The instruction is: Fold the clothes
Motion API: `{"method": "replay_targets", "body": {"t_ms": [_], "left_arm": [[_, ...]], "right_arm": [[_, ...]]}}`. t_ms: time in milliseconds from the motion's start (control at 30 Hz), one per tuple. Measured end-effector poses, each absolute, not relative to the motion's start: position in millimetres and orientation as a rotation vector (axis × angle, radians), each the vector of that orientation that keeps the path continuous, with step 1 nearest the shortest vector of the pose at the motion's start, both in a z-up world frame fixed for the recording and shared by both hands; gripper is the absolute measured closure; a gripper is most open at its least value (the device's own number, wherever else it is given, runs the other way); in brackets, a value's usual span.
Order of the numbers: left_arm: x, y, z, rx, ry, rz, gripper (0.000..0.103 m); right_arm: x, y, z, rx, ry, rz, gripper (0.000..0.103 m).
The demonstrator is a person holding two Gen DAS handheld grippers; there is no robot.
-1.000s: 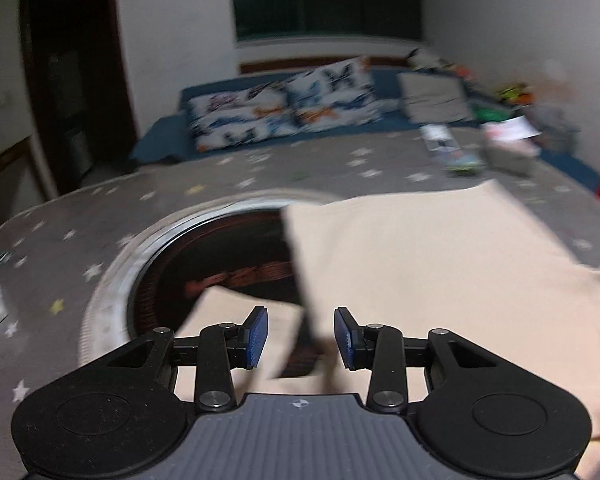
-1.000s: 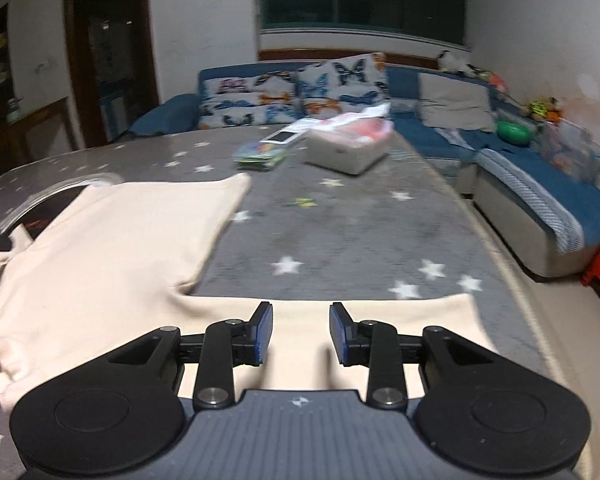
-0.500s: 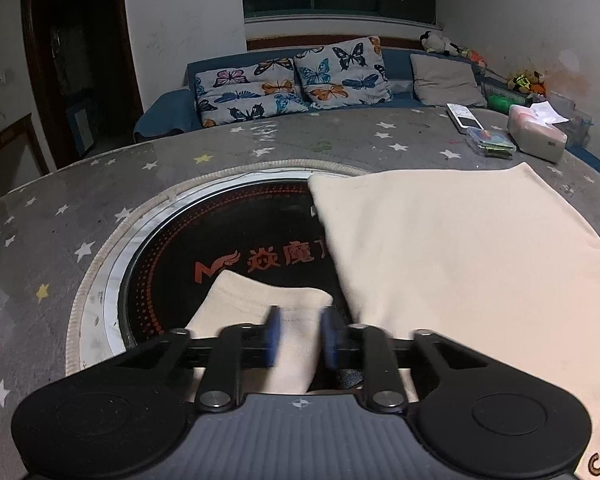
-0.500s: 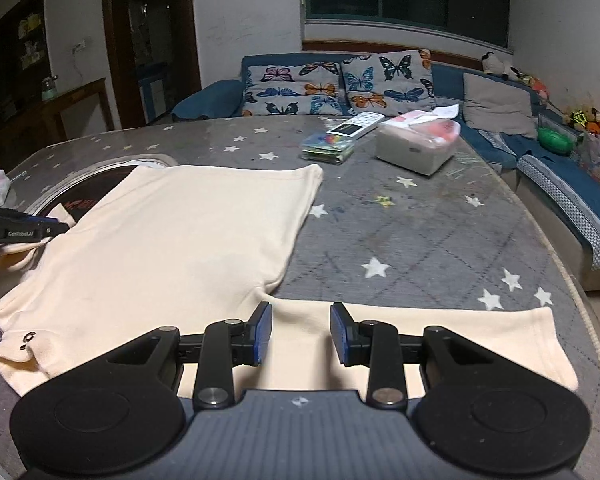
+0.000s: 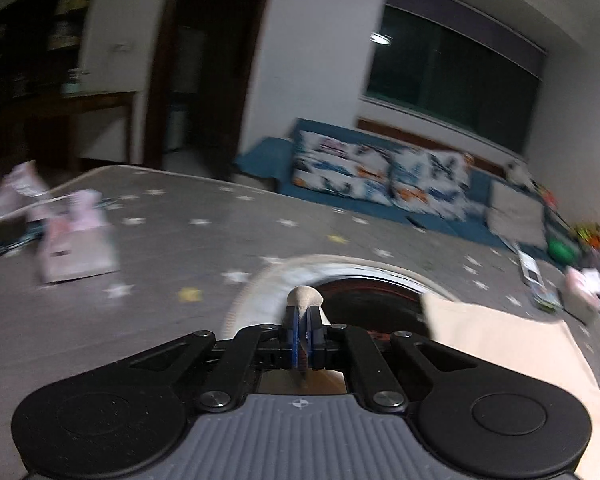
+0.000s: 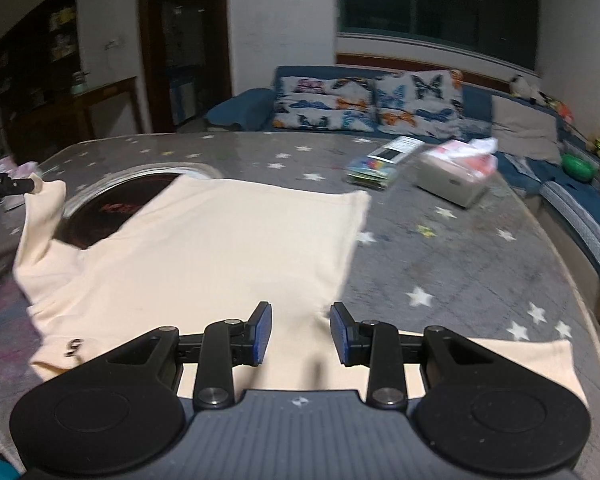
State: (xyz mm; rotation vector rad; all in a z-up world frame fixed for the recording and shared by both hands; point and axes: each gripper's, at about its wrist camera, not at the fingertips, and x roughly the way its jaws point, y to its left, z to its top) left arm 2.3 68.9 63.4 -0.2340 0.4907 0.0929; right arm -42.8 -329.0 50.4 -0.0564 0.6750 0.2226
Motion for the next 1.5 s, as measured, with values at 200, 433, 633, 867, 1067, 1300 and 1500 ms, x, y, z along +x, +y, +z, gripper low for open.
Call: {"method": "replay_targets", "body": {"t_ms": [200,433,633,867,1067,1300,1500], "left_arm": [[-20.5,105.1,42.9,-0.257,0.536,0.194,0.099],[-24.7,116.9,22.6,-0.239,0.594,0.247,0.098],[-24.3,120.4,20.8,-0.232,0.625,0.294,0.094],[-26.9,100.9,38.5,-0.243,0.595,0.213,0.093],[-9.8,71.7,31.2,-0.2,0.631,0.113,0.093],[-9.9,71.3,21.1,-0.167,0.677,0.14,0.093],[-30.6,22.7,42.1,-0.16,0.657,-0.09,0.093]], "right_arm": [[-45.7,-289.5,49.7,-0.118,0.691,0.353,0.07],[-52.7,-237.7,35.5,-0.207,0.731,0.52,0.065],[-56.5,-211.3,23.5,-0.246,0.766,0.604,0.065],[-57.8,-209.5,28.9,-0.24,0.757,0.622,0.065],[-62.7,-206.9,22.7,-0.245,0.786,0.648,0.065],[-71.6,-217.2,30.7,-0.225,0.77,0.646,0.065],[-70.0,-217.9,32.4,-0.205,0.76,0.637,0.065]]}}
